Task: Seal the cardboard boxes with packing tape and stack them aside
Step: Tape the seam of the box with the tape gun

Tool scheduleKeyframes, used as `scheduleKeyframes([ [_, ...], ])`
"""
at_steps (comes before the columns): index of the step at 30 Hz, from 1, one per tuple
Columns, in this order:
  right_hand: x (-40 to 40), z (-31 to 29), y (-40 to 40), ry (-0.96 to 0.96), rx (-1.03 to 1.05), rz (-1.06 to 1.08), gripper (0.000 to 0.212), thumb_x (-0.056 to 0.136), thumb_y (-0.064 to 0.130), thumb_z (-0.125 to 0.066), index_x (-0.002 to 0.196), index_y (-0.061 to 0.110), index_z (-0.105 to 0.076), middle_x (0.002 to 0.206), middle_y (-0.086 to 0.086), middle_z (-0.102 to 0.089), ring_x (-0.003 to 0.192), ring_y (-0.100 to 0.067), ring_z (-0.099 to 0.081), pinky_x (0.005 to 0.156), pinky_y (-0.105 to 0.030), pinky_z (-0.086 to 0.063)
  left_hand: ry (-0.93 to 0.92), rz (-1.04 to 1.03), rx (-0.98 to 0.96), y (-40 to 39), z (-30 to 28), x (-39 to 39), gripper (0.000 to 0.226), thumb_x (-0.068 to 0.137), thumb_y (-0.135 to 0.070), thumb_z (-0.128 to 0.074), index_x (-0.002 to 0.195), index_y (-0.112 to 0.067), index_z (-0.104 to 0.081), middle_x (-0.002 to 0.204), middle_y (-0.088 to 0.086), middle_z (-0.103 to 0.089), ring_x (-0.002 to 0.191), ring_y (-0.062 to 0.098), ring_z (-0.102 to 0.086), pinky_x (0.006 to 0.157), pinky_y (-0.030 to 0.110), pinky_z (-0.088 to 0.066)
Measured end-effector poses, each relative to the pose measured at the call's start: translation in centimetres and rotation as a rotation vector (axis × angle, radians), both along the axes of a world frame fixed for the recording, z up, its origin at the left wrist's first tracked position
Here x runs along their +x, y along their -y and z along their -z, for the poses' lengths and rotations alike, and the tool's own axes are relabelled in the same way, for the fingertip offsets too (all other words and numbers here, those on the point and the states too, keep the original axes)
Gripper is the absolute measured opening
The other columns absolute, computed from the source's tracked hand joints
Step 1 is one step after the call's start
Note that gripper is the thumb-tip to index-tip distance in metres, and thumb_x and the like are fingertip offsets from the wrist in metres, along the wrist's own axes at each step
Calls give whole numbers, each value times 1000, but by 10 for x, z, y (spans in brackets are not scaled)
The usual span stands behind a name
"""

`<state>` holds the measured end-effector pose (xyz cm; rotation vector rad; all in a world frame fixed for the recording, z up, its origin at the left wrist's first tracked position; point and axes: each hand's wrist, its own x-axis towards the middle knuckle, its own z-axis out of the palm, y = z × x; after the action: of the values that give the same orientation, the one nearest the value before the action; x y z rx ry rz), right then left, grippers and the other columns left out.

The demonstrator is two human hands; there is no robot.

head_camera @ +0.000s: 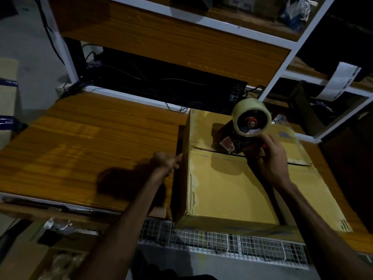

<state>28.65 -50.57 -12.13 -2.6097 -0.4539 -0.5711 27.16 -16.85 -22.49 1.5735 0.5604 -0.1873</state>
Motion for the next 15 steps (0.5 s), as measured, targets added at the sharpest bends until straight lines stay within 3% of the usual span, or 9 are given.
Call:
scheduleKeyframes([
  [3, -3, 1, 5, 3, -3, -8, 44, 89, 13, -50, 132, 18, -59, 127, -8, -62, 108, -33, -58, 79, -56, -55, -27, 110, 111, 4, 17, -11, 36, 98, -7, -70, 67, -18, -55, 64, -8, -57, 68, 11, -68, 51, 11, -40],
  [5, -5, 1, 6, 9, -3, -25, 42, 91, 16, -48, 132, 17, -59, 126, -9, -62, 108, -33, -58, 79, -56, -55, 13, 32, 241, 17, -1, -26, 31, 94, -7, -74, 70, -20, -60, 74, -7, -59, 70, 7, -59, 54, 17, -41],
  [8, -7, 1, 4, 26, -1, -42, 39, 92, 9, -53, 130, 17, -59, 123, -13, -63, 106, -33, -57, 78, -56, -54, 272, -261, 170, 40, -36, -43, 11, 92, -2, -69, 89, -13, -72, 84, 2, -68, 70, 8, -58, 56, 19, -44],
  [10, -8, -1, 3, 40, 17, -57, 40, 92, 24, -45, 129, 17, -60, 122, -14, -63, 104, -33, -57, 77, -51, -53, 438, -199, 179, 52, -59, -48, 9, 96, -22, -71, 104, -26, -73, 101, 3, -71, 86, 13, -66, 69, 23, -53],
  [12, -6, -2, 5, 37, 11, -75, 39, 93, 26, -45, 129, 20, -60, 121, -12, -63, 102, -32, -58, 75, -50, -53, 441, 0, 286, 62, -65, -44, 33, 95, -39, -71, 127, -30, -69, 133, 2, -66, 117, 17, -64, 94, 37, -57],
  [13, -4, -1, 7, 35, -3, -77, 36, 95, 22, -50, 130, 22, -60, 122, -10, -63, 102, -30, -58, 74, -51, -54, 410, 64, 329, 65, -66, -42, 49, 96, -40, -70, 143, -25, -61, 150, 2, -57, 133, 20, -56, 108, 41, -51],
  [15, -1, 2, 12, 42, -24, -89, 36, 96, 15, -56, 130, 25, -61, 122, -7, -63, 102, -29, -58, 72, -49, -54, 347, 82, 377, 71, -69, -40, 62, 102, -33, -65, 158, -20, -42, 164, 1, -41, 147, 23, -43, 115, 34, -38],
])
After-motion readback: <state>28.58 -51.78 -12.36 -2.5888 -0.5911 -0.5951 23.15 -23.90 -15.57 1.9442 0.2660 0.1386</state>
